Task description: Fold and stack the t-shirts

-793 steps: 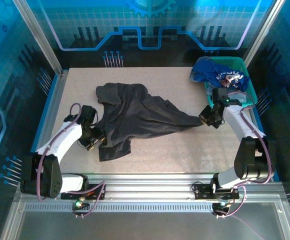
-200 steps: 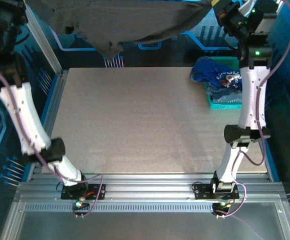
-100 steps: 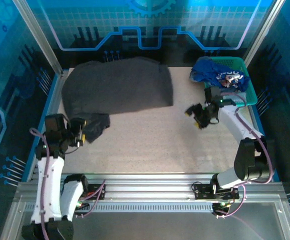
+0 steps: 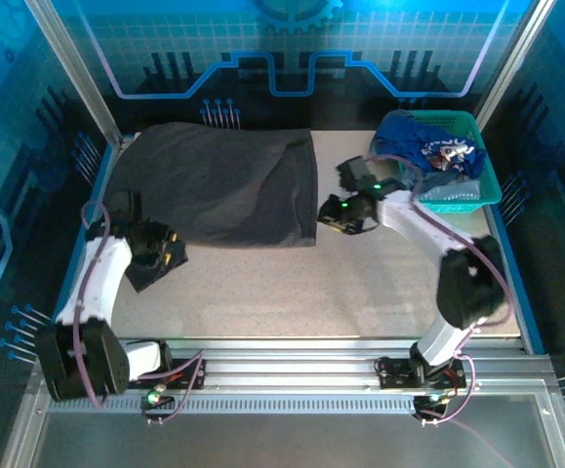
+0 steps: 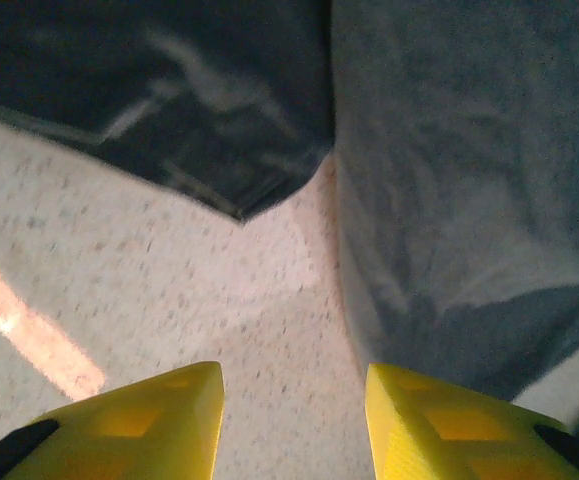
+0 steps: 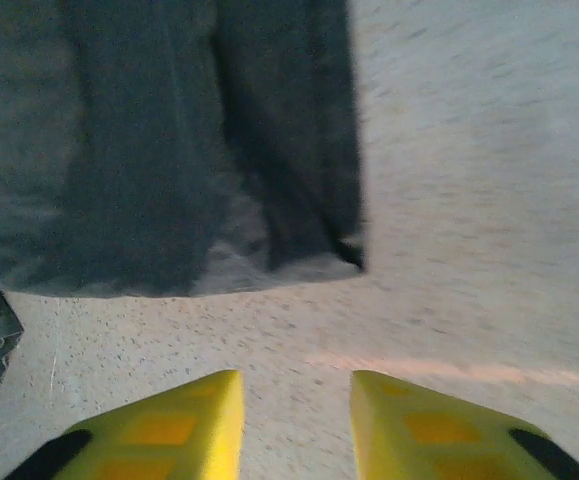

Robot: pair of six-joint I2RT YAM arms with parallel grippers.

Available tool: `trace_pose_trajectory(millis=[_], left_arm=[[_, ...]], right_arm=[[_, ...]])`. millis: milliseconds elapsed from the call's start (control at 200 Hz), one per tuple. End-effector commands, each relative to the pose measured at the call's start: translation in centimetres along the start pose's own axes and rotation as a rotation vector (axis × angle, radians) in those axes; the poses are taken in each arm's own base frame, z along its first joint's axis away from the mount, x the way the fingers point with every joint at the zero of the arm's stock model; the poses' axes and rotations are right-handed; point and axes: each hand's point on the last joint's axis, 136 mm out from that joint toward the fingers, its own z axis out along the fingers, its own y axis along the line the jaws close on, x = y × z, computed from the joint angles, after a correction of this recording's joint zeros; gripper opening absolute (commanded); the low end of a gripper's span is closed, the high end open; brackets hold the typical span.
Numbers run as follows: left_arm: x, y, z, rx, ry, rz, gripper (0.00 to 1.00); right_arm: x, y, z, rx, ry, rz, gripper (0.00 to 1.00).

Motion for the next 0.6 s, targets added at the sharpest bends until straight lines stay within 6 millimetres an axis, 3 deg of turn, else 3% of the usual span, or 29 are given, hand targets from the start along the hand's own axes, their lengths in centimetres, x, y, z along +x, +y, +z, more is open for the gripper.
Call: trace_pose_trajectory(millis=[0, 80, 170, 345, 465, 595], left_arm=[[-3.4, -2.9, 1.0, 0.005, -0.076, 0.084, 0.43], [-5.9, -2.8, 2.2, -0.054, -0.088, 0.080, 0.41], [-7.7, -2.0, 3.4, -0.089, -0.072, 0.059, 0.39], [-7.0, 0.7, 4.6, -0.167, -0.024, 0.105, 0.38], [-6.6, 2.7, 5.1, -0.208, -0.023, 0.127, 0.38], [-6.6, 3.4, 5.7, -0.231, -0.016, 0.139, 0.38]], right_arm=[[1.0, 4.5, 4.0, -0.085, 0.064, -0.070, 0.28], [0.8, 6.5, 6.3, -0.065, 0.093, -0.104, 0.29], [-0.3, 4.3, 8.1, 0.067, 0.085, -0.071, 0.35], [-1.7, -0.6, 7.1, 0.045, 0.064, 0.028, 0.39], [-1.7, -1.8, 5.8, 0.014, 0.059, 0.021, 0.48], [-0.5, -2.3, 6.1, -0.028, 0.119, 0.093, 0.46]])
